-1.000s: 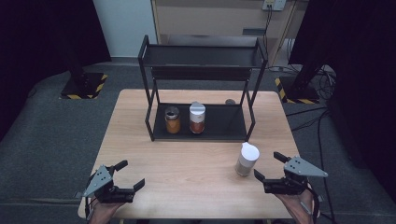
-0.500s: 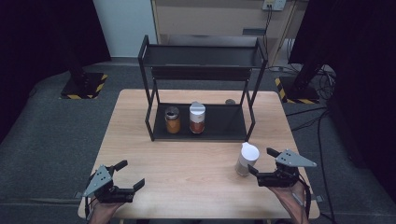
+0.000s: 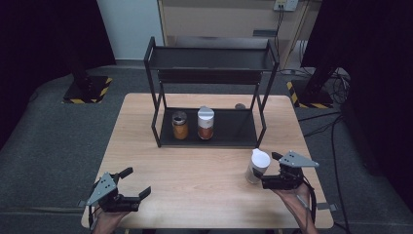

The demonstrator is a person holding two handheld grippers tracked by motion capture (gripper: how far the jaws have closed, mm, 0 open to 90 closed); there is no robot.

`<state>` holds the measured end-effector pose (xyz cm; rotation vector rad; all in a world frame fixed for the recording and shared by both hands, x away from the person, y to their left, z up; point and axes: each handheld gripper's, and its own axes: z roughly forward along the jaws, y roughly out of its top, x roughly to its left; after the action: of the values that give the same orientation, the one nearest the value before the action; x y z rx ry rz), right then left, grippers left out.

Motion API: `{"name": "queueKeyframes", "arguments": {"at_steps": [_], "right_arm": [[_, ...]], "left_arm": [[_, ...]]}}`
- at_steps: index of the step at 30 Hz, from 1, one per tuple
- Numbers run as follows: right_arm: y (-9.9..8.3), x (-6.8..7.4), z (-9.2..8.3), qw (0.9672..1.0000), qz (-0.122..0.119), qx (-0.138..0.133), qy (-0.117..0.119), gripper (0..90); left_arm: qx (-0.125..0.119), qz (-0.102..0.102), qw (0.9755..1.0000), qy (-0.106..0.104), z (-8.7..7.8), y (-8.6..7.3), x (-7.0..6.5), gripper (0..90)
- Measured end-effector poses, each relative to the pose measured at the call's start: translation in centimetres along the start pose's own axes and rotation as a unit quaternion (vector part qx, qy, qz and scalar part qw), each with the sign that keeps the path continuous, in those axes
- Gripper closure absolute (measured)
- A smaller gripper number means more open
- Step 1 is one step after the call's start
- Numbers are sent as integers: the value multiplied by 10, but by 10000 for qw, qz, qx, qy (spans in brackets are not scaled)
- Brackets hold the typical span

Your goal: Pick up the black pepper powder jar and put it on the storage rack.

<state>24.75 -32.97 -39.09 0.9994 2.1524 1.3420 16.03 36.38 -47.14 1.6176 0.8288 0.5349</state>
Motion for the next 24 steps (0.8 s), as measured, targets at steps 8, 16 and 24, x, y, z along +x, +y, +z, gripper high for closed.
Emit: {"name": "queueKeyframes", "arguments": {"at_steps": [8,16,24], "right_arm": [[-1,0,18,9997,121,188,-80,101],[-10,-3,25,9992,364,144,-97,188],[-14,-8,25,9986,524,79,-14,273]], "left_arm": [[6,7,10000,6,0,0,0,0],[9,7,10000,8,0,0,0,0],[24,12,10000,12,0,0,0,0]]}}
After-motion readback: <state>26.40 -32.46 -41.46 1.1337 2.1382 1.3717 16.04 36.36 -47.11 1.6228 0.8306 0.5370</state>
